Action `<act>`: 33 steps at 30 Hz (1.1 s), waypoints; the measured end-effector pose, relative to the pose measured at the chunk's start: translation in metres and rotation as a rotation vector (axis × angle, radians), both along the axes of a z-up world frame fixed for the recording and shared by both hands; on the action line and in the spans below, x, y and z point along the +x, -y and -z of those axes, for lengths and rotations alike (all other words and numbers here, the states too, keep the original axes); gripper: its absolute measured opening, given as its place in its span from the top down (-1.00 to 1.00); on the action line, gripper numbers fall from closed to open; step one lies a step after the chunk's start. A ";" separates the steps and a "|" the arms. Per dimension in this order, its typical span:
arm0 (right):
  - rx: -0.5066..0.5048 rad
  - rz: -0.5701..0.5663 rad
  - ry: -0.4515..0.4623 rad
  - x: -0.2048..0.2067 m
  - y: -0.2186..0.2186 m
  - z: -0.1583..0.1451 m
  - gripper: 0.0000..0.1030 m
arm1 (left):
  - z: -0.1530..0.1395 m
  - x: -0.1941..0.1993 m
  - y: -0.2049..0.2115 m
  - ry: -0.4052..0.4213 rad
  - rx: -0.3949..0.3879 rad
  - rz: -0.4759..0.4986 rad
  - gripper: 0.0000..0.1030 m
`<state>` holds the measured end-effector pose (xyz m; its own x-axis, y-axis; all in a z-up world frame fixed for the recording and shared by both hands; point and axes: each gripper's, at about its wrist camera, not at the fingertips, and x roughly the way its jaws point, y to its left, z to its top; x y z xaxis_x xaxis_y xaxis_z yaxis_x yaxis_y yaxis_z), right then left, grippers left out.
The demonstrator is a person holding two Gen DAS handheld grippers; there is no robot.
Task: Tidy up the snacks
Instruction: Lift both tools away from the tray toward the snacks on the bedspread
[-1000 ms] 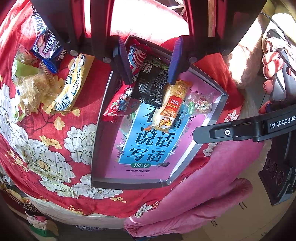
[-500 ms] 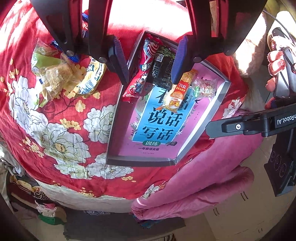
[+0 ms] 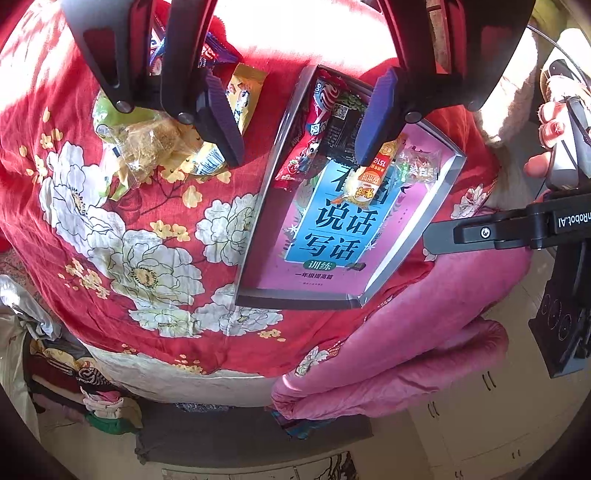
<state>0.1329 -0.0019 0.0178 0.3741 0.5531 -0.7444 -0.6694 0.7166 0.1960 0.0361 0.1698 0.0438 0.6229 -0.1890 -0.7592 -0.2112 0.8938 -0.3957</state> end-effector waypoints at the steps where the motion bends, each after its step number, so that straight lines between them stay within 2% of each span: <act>1: -0.001 0.007 0.014 0.000 0.002 -0.002 -0.32 | -0.001 0.001 0.001 0.002 -0.005 0.002 -0.39; 6: 0.014 0.047 0.067 0.000 0.013 -0.013 -0.39 | -0.008 0.002 0.007 0.012 0.003 0.018 -0.39; 9: 0.037 0.055 0.081 0.001 0.018 -0.020 -0.49 | -0.010 0.003 0.009 0.015 -0.001 0.024 -0.39; 18: 0.071 0.074 0.117 0.000 0.030 -0.034 -0.58 | -0.017 0.007 0.024 0.018 0.007 0.056 -0.40; 23: 0.121 0.098 0.103 0.003 0.044 -0.040 -0.71 | -0.023 0.010 0.031 0.024 -0.006 0.074 -0.40; 33: 0.156 0.155 0.108 0.008 0.070 -0.048 -0.75 | -0.032 0.015 0.049 0.038 -0.006 0.120 -0.40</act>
<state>0.1413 -0.0715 0.0656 0.5364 0.5880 -0.6054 -0.5768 0.7791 0.2457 0.0512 0.1210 0.0763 0.6236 -0.2687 -0.7342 -0.0873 0.9093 -0.4069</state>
